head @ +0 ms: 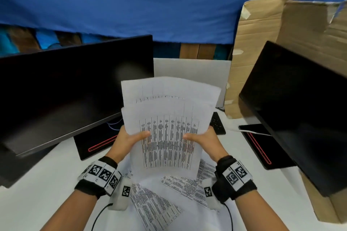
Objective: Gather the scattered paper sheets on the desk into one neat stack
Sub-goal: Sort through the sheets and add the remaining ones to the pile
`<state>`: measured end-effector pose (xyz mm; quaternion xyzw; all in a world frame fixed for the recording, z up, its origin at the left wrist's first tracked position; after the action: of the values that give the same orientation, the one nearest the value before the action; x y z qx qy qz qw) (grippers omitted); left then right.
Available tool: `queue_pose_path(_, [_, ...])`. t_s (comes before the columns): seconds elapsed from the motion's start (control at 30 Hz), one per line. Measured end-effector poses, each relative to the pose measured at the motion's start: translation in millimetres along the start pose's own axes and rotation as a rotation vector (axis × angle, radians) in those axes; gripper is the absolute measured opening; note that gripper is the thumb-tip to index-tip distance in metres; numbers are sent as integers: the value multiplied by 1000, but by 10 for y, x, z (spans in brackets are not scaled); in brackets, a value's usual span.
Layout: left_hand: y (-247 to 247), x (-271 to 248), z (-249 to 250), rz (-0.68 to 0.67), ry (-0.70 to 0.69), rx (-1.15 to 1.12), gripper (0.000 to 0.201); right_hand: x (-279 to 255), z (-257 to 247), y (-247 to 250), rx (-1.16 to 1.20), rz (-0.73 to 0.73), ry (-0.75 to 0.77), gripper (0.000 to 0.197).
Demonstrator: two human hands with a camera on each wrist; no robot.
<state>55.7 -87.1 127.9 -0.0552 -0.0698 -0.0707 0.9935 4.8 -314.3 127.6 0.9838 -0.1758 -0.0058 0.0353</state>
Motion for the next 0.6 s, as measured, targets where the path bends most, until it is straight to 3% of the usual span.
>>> queue_pose_path(0.2, [-32,14,189,22,-57,4,59,38,-122,8,22,37,40,35])
queue_pose_path(0.33, [-17,17,328,3,-95,-54,49,66,-236,6,7,-28,85,40])
queue_pose_path(0.5, [49,35,215,4,-36,-32,54,60,-33,44,10,-19,-7,35])
queue_pose_path(0.6, [0,2,114,-38,-11,23,68,3,114,2,-30,-26,-56,33])
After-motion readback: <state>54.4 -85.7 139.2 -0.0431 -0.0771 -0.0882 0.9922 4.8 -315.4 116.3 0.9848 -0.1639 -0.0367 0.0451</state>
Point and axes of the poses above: each hand's wrist, its own x-axis towards the middle knuckle, its own y-axis out of the back of the hand, z = x × y, the point moved 6 cm from there along x, towards the middle knuckle, and after that the axes turned 13 degrees about z, right-handed, at the moved point
